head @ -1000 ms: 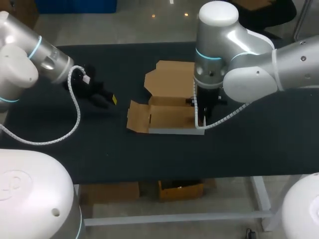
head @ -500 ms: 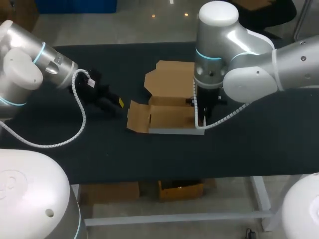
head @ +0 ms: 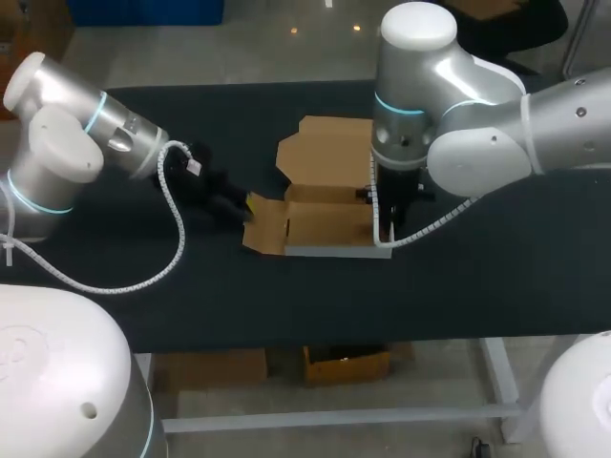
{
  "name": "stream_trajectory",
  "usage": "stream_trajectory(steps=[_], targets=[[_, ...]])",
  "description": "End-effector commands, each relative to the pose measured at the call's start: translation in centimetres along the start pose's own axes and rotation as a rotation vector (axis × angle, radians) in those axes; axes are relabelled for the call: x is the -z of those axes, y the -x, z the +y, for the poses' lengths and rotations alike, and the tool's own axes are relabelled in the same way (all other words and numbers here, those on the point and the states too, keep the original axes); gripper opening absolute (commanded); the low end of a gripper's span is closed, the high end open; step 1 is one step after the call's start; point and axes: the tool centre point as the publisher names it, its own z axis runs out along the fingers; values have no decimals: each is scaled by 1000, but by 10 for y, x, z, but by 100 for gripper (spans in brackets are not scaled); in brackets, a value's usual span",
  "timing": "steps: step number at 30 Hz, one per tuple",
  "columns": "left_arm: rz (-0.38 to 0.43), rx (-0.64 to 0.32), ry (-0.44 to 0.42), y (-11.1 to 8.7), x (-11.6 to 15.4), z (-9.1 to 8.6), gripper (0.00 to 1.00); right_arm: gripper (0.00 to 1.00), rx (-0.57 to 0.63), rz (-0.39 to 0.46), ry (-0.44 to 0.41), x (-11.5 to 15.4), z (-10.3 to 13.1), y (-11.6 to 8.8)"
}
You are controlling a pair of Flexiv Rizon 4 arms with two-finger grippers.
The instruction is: Assemble the packaging by folding the flat box into shape, placing the metal phone stand inside, and closing the box properly
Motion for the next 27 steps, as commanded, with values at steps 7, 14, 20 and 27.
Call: stream_trajectory(steps=[7, 14, 20, 27], targets=[[-59, 27, -21, -7, -16, 3, 37, 0, 0, -3, -2, 1, 0, 0], [-134, 42, -58, -17, -17, 6, 0, 0, 0, -3, -2, 1, 0, 0], [-248, 60, -92, -26, -20, 6, 0, 0, 0, -3, -2, 1, 0, 0], [-410, 58, -133, -37, -26, 5, 0, 0, 0, -3, -2, 1, 0, 0]])
